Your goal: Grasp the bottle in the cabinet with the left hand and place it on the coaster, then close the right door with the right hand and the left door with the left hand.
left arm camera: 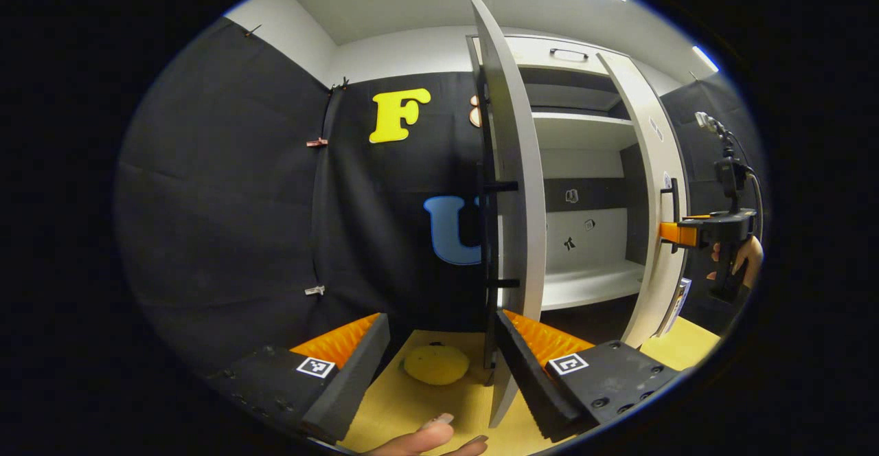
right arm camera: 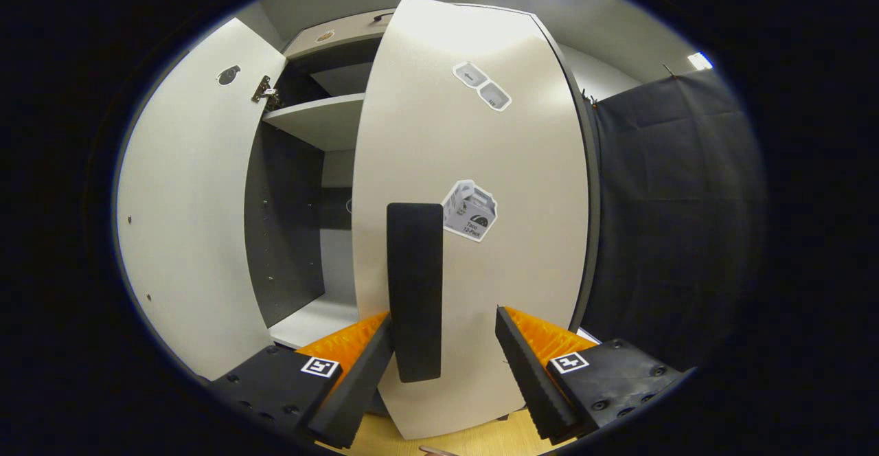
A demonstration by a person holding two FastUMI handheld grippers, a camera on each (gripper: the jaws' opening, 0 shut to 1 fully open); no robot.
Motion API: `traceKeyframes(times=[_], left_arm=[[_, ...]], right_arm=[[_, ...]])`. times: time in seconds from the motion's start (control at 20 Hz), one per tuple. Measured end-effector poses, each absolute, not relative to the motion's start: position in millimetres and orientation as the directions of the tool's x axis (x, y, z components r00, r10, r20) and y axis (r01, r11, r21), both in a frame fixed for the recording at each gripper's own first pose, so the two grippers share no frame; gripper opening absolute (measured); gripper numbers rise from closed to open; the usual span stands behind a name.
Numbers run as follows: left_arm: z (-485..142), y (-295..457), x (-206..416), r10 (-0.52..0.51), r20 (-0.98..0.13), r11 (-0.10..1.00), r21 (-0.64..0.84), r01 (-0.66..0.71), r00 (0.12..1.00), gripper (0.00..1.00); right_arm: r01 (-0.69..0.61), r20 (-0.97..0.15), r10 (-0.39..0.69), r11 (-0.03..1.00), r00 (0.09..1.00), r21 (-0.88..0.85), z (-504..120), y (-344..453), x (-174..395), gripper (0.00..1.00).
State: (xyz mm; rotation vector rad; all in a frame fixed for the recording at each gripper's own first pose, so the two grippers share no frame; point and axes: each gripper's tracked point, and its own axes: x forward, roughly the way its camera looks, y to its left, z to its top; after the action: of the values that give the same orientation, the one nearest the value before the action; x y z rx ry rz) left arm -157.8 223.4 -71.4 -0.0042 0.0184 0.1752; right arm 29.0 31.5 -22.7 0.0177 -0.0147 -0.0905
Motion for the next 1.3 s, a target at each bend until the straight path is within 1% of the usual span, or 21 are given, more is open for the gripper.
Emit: traceKeyframes(times=[0.15,0.25,0.4,0.55,0.7,0.8,0.85,0.9,0.95,1.1,1.3], left_arm=[[-65,221,-146,0.143,-0.002,0.989,-0.019,-0.143,0.99,0.97],[-57,222,-133,0.12,0.017,0.993,-0.013,-0.119,0.993,0.97],[-56,214,-123,0.07,0.029,0.997,-0.02,-0.07,0.997,0.97],[-57,210,-120,0.025,0.036,0.999,-0.044,-0.023,0.999,0.9],[-57,204,-118,-0.012,0.037,0.999,-0.05,0.014,0.999,0.88],[-55,201,-118,-0.024,0.037,0.999,-0.037,0.025,0.999,0.88],[-56,198,-119,-0.023,0.038,0.999,-0.033,0.024,0.999,0.82],[-55,197,-118,-0.021,0.041,0.999,-0.037,0.022,0.999,0.85],[-56,194,-119,-0.024,0.042,0.999,-0.043,0.026,0.999,0.84],[-55,187,-117,-0.034,0.039,0.998,-0.046,0.036,0.999,0.84],[-53,171,-118,-0.028,0.039,0.999,-0.043,0.03,0.999,0.84]], right_arm=[[0.099,0.025,-0.098,0.995,0.995,-0.01,-25,34,41,0.95],[0.102,0.01,-0.102,0.995,0.995,0.01,-25,35,37,0.95],[0.098,-0.029,-0.096,0.994,0.995,0.042,-33,31,14,0.96],[0.118,-0.039,-0.117,0.992,0.992,0.046,-37,20,-17,0.98],[0.132,-0.033,-0.131,0.991,0.991,0.033,-33,14,-36,0.98],[0.152,-0.031,-0.151,0.988,0.988,0.016,-32,10,-44,0.98],[0.162,-0.031,-0.161,0.987,0.986,0.011,-32,8,-48,0.98],[0.164,-0.035,-0.163,0.986,0.986,0.009,-34,8,-52,0.98],[0.164,-0.043,-0.163,0.987,0.986,0.005,-36,7,-56,0.98],[0.173,-0.049,-0.173,0.985,0.984,-0.017,-38,-2,-61,0.98],[0.132,-0.041,-0.132,0.991,0.99,-0.004,-32,-3,-58,0.98]])
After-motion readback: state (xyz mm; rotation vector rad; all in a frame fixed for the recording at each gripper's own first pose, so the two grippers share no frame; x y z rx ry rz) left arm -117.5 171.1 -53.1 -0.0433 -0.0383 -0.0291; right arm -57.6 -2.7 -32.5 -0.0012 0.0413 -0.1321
